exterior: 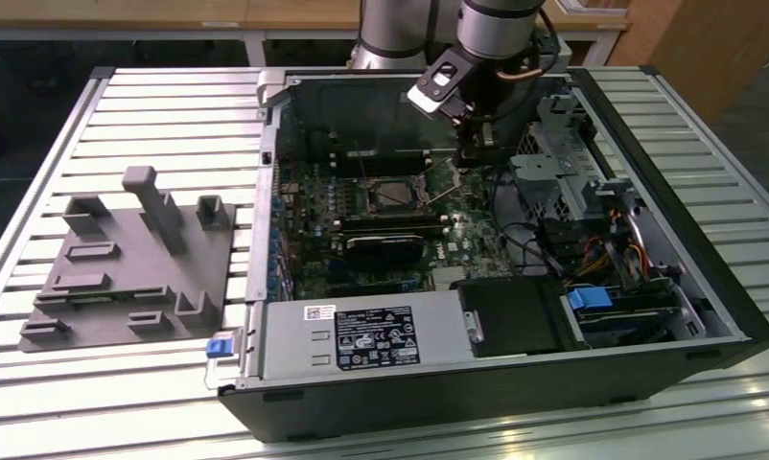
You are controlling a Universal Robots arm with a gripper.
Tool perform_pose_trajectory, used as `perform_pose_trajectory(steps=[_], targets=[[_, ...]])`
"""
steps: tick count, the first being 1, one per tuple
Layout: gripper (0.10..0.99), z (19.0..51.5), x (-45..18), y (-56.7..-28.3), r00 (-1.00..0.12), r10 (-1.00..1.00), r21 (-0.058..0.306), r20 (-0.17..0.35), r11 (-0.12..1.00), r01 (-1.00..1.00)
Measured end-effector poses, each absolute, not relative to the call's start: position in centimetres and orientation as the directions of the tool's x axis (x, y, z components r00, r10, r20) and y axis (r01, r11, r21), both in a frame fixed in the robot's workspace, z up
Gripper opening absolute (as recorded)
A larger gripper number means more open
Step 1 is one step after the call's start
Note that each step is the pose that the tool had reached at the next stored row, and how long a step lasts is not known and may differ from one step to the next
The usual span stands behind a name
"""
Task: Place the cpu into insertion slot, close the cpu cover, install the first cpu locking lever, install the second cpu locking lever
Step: 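Close the cpu cover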
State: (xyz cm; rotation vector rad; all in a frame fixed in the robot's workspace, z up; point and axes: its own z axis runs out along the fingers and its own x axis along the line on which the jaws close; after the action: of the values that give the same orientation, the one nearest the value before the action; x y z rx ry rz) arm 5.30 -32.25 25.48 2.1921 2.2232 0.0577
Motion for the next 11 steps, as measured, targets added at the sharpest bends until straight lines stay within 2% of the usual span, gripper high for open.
perform_pose_trajectory(steps=[11], targets=[[0.106, 25.41, 5.61, -32.21, -0.015, 1.0, 0.04, 0.013, 0.014, 0.999]])
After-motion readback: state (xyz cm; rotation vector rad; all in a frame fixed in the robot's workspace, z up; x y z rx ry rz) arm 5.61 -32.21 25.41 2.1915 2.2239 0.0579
